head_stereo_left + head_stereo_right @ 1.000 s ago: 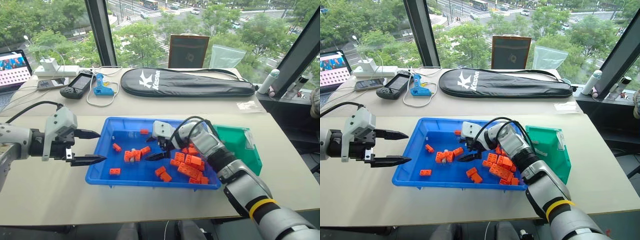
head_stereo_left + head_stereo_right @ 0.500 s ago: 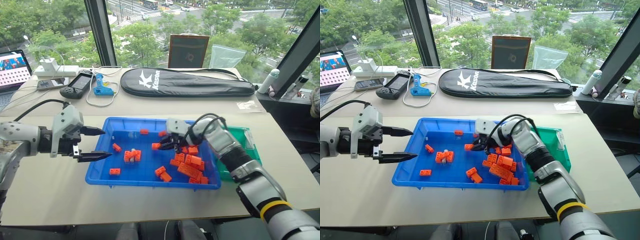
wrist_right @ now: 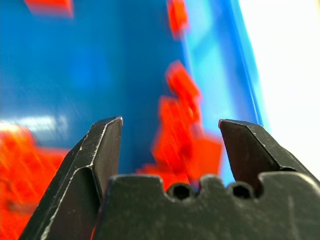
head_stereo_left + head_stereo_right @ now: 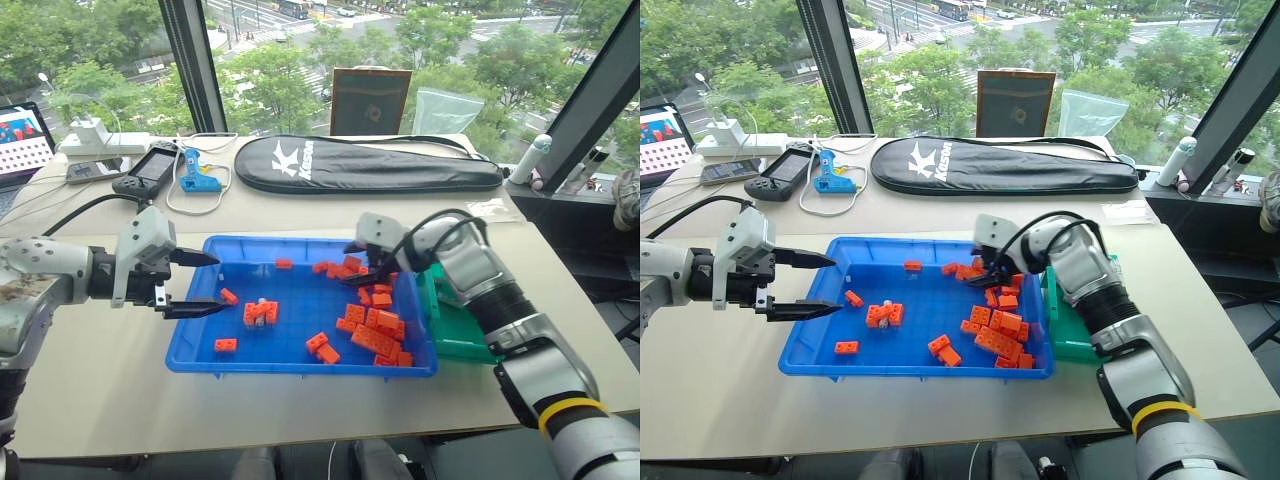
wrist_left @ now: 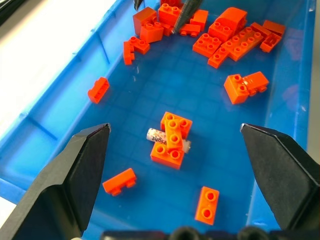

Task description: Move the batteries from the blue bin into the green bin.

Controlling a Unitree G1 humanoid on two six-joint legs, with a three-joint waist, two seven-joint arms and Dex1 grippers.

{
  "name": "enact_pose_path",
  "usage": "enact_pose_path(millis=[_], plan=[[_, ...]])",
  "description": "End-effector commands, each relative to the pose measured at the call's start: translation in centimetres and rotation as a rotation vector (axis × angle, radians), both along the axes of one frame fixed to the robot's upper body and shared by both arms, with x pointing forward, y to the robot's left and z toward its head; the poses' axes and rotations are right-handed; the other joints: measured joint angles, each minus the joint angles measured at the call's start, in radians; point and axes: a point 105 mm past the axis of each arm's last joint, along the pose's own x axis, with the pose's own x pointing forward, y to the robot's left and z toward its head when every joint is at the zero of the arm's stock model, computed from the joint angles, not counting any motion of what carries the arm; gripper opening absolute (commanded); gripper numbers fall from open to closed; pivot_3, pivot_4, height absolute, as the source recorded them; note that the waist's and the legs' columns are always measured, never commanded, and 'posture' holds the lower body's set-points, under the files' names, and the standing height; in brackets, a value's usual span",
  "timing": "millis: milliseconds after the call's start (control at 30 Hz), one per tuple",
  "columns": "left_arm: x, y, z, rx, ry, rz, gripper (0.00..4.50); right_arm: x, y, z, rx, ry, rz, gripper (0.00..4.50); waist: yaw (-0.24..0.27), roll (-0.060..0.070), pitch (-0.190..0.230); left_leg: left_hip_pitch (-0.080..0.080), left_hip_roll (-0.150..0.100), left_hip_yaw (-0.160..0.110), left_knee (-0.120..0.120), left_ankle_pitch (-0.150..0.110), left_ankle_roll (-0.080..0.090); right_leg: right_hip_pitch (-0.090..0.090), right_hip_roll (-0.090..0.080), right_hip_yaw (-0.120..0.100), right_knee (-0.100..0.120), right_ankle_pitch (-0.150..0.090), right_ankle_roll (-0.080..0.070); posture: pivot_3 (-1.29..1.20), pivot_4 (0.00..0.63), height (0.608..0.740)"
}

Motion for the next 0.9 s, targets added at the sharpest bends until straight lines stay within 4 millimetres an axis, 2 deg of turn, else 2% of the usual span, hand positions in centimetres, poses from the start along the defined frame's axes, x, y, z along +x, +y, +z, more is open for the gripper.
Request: enact_pose_path(millis=[33, 167, 367, 533, 900], plan=[[0.0, 0.1, 0.8, 0.025, -0.034, -0.01, 4.5, -2.1, 2.6, 0.3, 0.063, 0.043, 0.086, 3.44, 0.002, 0.0, 0.0, 0.0, 0.0, 0.0, 0.0, 0.0, 0.0, 0.0, 0.0, 0.0, 0.001, 0.0, 0.0, 0.0, 0.15, 0.74], [-0.4, 0.2, 0.8, 0.032, -0.023, -0.02, 4.5, -3.0, 4.8, -1.5, 0.081, 0.1, 0.105, 3.44, 0.009, 0.0, 0.0, 0.0, -0.001, 0.0, 0.001, 0.0, 0.0, 0.001, -0.001, 0.0, 0.0, 0.0, 0.0, 0.0, 0.15, 0.74], [-1.0, 0.8, 0.4, 0.074, 0.007, -0.016, 4.5, -2.9, 6.0, -3.8, 0.057, 0.126, 0.092, 3.44, 0.006, 0.0, 0.0, 0.0, -0.001, 0.001, 0.001, 0.0, 0.0, 0.0, -0.001, 0.0, 0.0, 0.0, 0.0, 0.0, 0.15, 0.74], [-1.3, 1.4, 0.0, 0.102, 0.017, -0.006, 4.5, -2.0, 6.6, -4.4, 0.084, 0.152, 0.049, 3.44, 0.001, 0.0, 0.0, 0.0, 0.0, 0.0, 0.001, 0.0, 0.0, 0.0, -0.001, 0.0, 0.001, 0.0, 0.0, 0.0, 0.15, 0.74], [-1.6, 1.4, 0.2, 0.1, 0.028, -0.005, 4.5, -2.3, 8.2, -4.9, 0.105, 0.183, 0.053, 3.44, 0.002, 0.0, 0.0, 0.0, 0.0, 0.0, 0.001, 0.0, 0.0, 0.0, -0.001, 0.0, 0.001, 0.0, 0.0, 0.0, 0.15, 0.74]])
